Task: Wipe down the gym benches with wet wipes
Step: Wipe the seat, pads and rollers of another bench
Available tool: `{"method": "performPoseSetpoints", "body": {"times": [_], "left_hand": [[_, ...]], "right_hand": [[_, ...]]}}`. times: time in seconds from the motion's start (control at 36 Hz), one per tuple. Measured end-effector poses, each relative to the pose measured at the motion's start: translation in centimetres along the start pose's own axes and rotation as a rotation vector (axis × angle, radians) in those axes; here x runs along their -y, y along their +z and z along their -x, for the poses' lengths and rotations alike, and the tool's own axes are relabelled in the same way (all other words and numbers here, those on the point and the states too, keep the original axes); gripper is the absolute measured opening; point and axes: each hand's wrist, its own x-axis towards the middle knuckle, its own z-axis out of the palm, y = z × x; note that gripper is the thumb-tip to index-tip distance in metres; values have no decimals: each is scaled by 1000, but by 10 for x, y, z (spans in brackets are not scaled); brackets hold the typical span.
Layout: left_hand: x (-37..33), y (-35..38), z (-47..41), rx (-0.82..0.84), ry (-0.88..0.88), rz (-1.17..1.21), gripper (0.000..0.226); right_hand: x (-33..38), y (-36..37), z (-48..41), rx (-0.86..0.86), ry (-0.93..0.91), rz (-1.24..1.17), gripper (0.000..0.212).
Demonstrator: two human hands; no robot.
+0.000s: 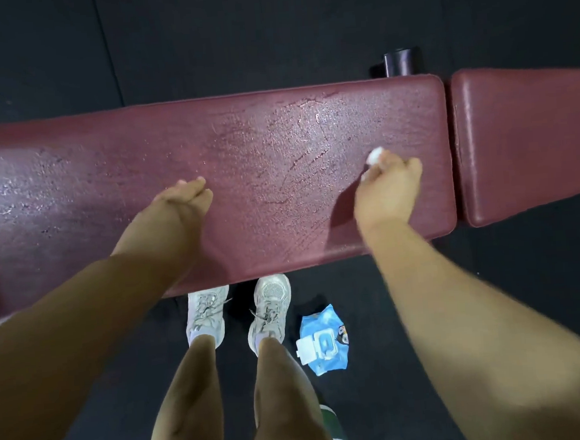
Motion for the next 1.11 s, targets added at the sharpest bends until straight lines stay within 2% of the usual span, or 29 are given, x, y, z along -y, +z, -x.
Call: {"method": "performPoseSetpoints", "body": {"times": [0.03, 0.08, 0.17, 0.25, 0.28, 0.33, 0.39, 0.44, 0.5, 0.53, 0.58, 0.64, 0.69, 0.72, 0.75, 0.83, 0.92, 1.0, 1.06, 1.11], "left_hand": [[4, -2, -2, -4, -8, -25, 59], [9, -9, -4, 10, -50, -28, 59], [9, -19, -4, 59, -56, -35, 59], [11, -26, -5, 136, -84, 4, 65], [12, -29, -6, 146, -94, 29, 66], [15, -34, -6, 151, -102, 78, 66], [18, -37, -6, 133, -83, 101, 63], [21, -38, -6, 99, -48, 99, 59], [27, -38, -7, 60, -25, 94, 58], [28, -40, -8, 48, -19, 83, 59], [32, -42, -11, 46, -28, 42, 60], [36, -45, -14, 78, -57, 38, 60], [39, -47, -15, 108, -51, 53, 63], [41, -47, -15, 116, -40, 58, 65], [43, -46, -15, 124, -32, 62, 67], [46, -45, -16, 140, -25, 78, 70], [46, -41, -17, 177, -25, 88, 71], [45, -40, -16, 167, -38, 131, 73], [44, -46, -15, 166, -71, 205, 76], [49, -50, -14, 151, -86, 280, 77]], "right_hand": [[8, 9, 15, 29, -57, 3, 28], [22, 31, 52, 131, -296, 25, 27], [37, 48, 91, 468, -685, 75, 20], [46, 32, 74, 520, -980, 191, 22], [47, 26, 60, 510, -959, 187, 22], [44, 15, 23, 420, -688, 119, 21], [40, 7, -13, 201, -447, 159, 31], [39, 1, -39, 2, -170, 91, 30], [47, 6, -44, -100, 8, 52, 27], [55, 12, -36, -101, 17, 79, 27], [72, 30, -7, -45, -138, 83, 27], [85, 44, 30, 162, -457, 69, 32], [90, 48, 58, 462, -784, 107, 29], [90, 46, 60, 541, -879, 119, 24], [90, 42, 54, 528, -929, 112, 19], [75, 37, 3, 305, -812, 197, 20], [63, 20, -53, 48, -507, 250, 39], [67, 10, -74, -74, -194, 164, 30], [83, 17, -67, -108, -136, 163, 30], [107, 34, -44, -98, -230, 119, 33]]}}
